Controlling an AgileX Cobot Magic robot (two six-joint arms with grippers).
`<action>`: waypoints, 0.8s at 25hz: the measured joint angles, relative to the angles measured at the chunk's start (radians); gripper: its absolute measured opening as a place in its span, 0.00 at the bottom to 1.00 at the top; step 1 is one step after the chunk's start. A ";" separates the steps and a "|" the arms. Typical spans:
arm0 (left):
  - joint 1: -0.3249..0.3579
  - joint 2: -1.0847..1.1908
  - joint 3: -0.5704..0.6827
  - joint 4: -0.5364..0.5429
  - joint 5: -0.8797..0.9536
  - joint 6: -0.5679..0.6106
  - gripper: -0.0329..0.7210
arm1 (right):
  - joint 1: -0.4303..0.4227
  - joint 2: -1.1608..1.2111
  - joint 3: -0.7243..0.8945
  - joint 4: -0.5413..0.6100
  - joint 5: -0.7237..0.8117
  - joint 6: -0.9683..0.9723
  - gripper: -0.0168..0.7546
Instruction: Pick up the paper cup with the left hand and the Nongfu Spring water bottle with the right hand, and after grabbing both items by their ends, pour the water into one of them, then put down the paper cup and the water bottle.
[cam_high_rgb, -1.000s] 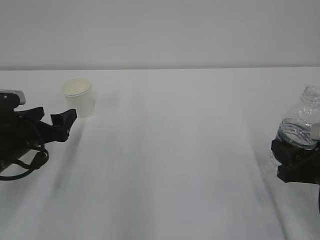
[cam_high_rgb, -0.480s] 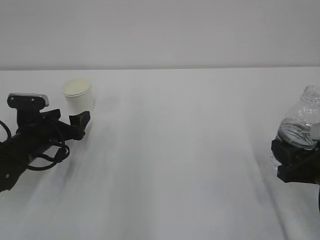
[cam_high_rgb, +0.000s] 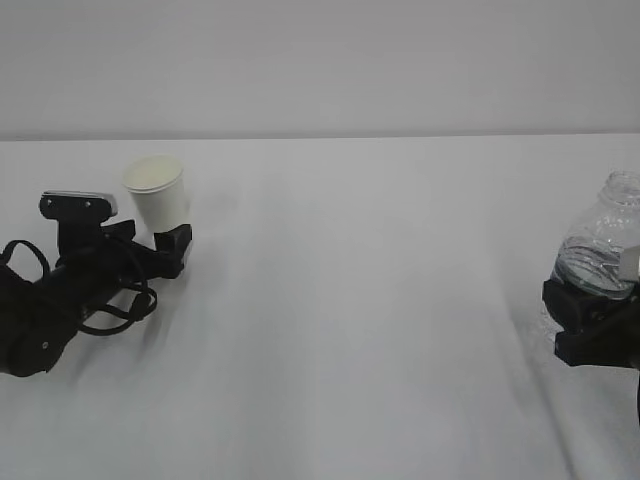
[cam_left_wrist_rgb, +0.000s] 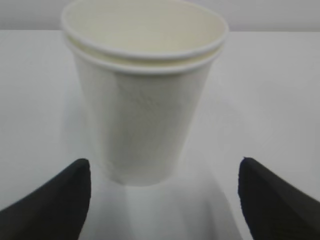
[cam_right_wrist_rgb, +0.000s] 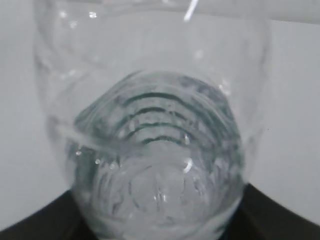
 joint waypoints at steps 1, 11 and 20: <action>0.000 0.007 -0.009 0.000 0.000 0.000 0.95 | 0.000 0.000 0.000 0.000 0.000 -0.001 0.55; 0.000 0.035 -0.093 0.000 0.000 0.000 0.95 | 0.000 0.000 0.000 0.002 0.000 -0.002 0.55; 0.000 0.067 -0.142 -0.011 0.000 0.000 0.95 | 0.000 0.000 0.000 0.002 0.000 -0.003 0.55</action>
